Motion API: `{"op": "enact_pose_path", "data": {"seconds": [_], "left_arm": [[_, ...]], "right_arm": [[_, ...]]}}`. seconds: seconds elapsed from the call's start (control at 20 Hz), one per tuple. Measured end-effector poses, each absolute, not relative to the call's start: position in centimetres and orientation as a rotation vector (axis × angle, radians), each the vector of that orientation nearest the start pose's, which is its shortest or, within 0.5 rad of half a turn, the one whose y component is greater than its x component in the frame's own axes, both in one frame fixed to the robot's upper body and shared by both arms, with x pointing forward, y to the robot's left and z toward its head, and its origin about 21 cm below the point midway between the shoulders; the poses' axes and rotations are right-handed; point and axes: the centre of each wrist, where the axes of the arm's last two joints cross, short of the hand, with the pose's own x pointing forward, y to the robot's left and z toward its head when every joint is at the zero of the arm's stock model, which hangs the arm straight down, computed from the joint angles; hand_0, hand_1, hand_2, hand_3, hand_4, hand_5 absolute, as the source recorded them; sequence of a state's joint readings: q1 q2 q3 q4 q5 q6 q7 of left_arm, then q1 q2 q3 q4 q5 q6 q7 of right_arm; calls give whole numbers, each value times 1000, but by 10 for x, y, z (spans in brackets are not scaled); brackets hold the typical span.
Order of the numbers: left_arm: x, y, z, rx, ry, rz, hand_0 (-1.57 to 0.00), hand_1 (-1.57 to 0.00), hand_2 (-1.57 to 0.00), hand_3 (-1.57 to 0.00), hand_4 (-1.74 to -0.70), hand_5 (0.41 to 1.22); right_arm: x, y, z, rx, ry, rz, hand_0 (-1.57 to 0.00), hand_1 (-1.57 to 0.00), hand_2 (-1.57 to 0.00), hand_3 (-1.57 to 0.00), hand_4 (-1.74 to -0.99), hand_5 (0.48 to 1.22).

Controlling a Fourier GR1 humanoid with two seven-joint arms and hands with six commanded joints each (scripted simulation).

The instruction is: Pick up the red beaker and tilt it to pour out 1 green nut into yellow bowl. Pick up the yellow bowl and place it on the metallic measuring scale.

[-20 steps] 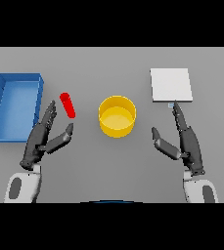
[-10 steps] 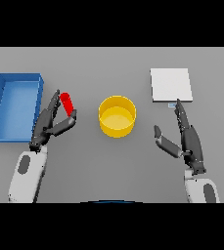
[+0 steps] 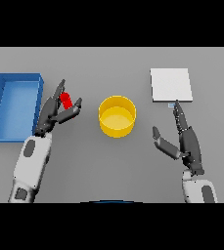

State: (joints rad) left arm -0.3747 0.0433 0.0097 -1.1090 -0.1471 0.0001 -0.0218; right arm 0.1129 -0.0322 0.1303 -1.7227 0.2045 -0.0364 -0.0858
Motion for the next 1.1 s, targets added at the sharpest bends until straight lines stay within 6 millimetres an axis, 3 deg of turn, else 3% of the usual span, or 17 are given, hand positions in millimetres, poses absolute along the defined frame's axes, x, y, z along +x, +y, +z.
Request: {"op": "enact_pose_path", "data": {"seconds": [0.3, 0.35, 0.4, 0.5, 0.65, 0.75, 0.85, 1.1], "left_arm": [[348, 196, -16, 32, -1501, -279, 1, 1, -30, -3, -1389, 752], [351, 190, -16, 37, -1502, -264, -81, -84, -122, -75, -1416, 770], [351, 191, -16, 33, -1515, -246, -253, -276, -307, -220, -1444, 795], [351, 186, -17, 31, -1498, -208, -681, -701, -715, -706, -1441, 949], [352, 183, -20, 103, -1514, -226, -1115, -1125, -1133, -1128, -1443, 1082], [351, 180, -23, 91, -1547, -228, -1279, -1286, -1290, -1288, -1447, 1132], [353, 173, -23, 98, -1558, -224, -1384, -1388, -1391, -1390, -1553, 1129], [356, 178, -13, 93, -1612, -186, -1510, -1511, -1512, -1512, -1679, 1103]], "right_arm": [[221, -220, 15, -145, -1691, 225, 1, 1, 1, 1, -1295, 683], [224, -221, 16, -154, -1693, 222, 1, 1, 1, 1, -1291, 684], [220, -222, 13, -154, -1702, 232, 1, 1, 1, 1, -1289, 684], [222, -220, 15, -153, -1703, 239, 1, 1, 1, 1, -1285, 683], [220, -220, 13, -147, -1692, 232, 1, 1, 1, 1, -1290, 684], [222, -217, 13, -144, -1692, 232, 1, 1, 1, 1, -1293, 682], [225, -219, 12, -151, -1689, 230, 1, 1, 1, 1, -1303, 682], [226, -216, 11, -144, -1717, 263, 1, 1, 1, 1, -1263, 671]]}}
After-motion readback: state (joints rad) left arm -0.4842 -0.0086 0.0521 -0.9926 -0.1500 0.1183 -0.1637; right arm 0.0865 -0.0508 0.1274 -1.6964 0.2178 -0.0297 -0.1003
